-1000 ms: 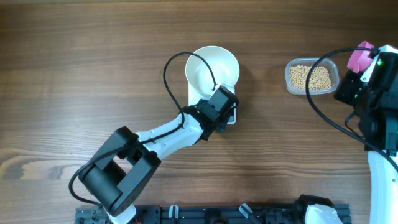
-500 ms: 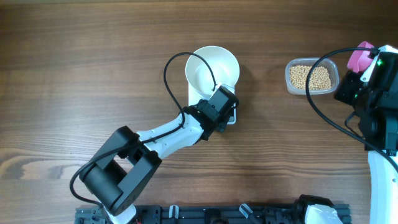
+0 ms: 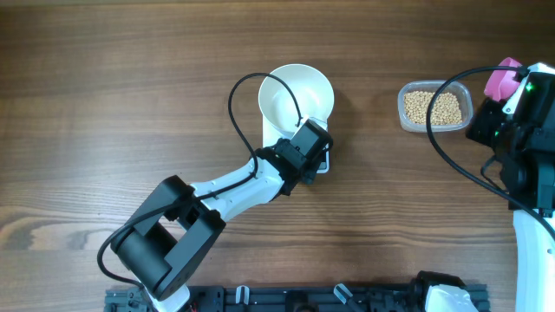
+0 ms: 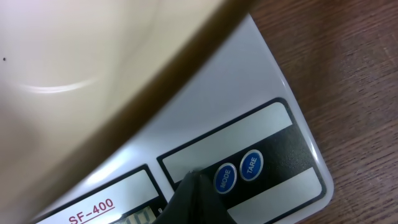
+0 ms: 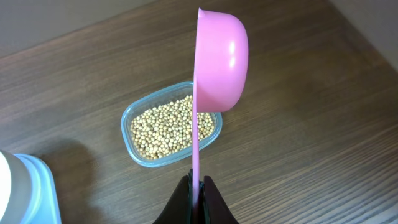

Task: Scoop item into bowl and weigh 150g on scale

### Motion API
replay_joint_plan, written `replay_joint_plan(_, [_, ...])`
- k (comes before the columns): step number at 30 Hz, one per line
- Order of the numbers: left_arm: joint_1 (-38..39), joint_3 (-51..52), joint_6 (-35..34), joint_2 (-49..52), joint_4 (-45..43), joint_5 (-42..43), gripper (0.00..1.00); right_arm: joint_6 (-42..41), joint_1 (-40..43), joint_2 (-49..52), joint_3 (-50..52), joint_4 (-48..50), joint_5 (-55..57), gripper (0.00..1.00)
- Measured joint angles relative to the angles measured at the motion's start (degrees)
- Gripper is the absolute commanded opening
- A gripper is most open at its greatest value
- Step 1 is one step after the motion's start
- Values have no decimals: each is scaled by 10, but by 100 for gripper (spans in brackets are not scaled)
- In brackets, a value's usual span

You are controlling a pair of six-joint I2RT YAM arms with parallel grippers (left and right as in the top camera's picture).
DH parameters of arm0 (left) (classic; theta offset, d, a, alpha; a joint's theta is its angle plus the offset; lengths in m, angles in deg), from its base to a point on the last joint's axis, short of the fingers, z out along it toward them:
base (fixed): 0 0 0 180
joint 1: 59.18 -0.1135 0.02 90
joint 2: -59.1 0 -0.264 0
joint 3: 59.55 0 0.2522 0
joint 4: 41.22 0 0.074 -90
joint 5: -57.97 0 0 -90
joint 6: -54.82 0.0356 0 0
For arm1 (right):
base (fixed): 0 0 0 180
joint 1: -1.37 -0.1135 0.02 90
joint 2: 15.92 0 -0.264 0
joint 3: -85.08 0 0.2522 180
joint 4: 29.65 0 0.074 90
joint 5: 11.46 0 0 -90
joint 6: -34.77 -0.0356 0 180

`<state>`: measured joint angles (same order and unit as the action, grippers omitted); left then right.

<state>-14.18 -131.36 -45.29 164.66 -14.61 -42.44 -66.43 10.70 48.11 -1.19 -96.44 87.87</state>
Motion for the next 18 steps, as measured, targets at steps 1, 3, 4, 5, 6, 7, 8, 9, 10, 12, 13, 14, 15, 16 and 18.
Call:
replay_joint_plan(1, [0, 0, 0, 0, 0, 0, 4, 0, 0, 0, 0, 0, 0, 4])
replay_joint_plan(3, [0, 0, 0, 0, 0, 0, 4, 0, 0, 0, 0, 0, 0, 5])
replay_joint_plan(4, [0, 0, 0, 0, 0, 0, 4, 0, 0, 0, 0, 0, 0, 4])
replay_joint_plan(5, [0, 0, 0, 0, 0, 0, 4, 0, 0, 0, 0, 0, 0, 4])
replay_joint_plan(6, [0, -1, 0, 0, 1, 0, 4, 0, 0, 0, 0, 0, 0, 4])
replay_joint_plan(7, [0, -1, 0, -1, 2, 0, 4, 0, 0, 0, 0, 0, 0, 4])
replay_joint_plan(8, [0, -2, 0, -1, 2, 0, 4, 0, 0, 0, 0, 0, 0, 4])
replay_joint_plan(9, [0, -2, 0, -5, 9, 0, 4, 0, 0, 0, 0, 0, 0, 4])
replay_joint_plan(10, [0, -2, 0, -9, 14, 1, 4, 0, 0, 0, 0, 0, 0, 4])
replay_joint_plan(12, [0, -2, 0, -29, 35, 17, 4, 0, 0, 0, 0, 0, 0, 4])
replay_joint_plan(13, [0, -2, 0, -42, 41, 23, 4, 0, 0, 0, 0, 0, 0, 4])
replay_joint_plan(14, [0, -2, 0, -62, 46, 34, 4, 0, 0, 0, 0, -1, 0, 4])
replay_joint_plan(15, [0, -2, 0, -84, 53, 46, 4, 0, 0, 0, 0, -1, 0, 5])
replay_joint_plan(16, [0, -2, 0, -103, 63, 57, 4, 0, 0, 0, 0, -2, 0, 4])
replay_joint_plan(18, [0, -2, -3, -145, 78, 80, 4, 0, 0, 0, 0, -8, 0, 4])
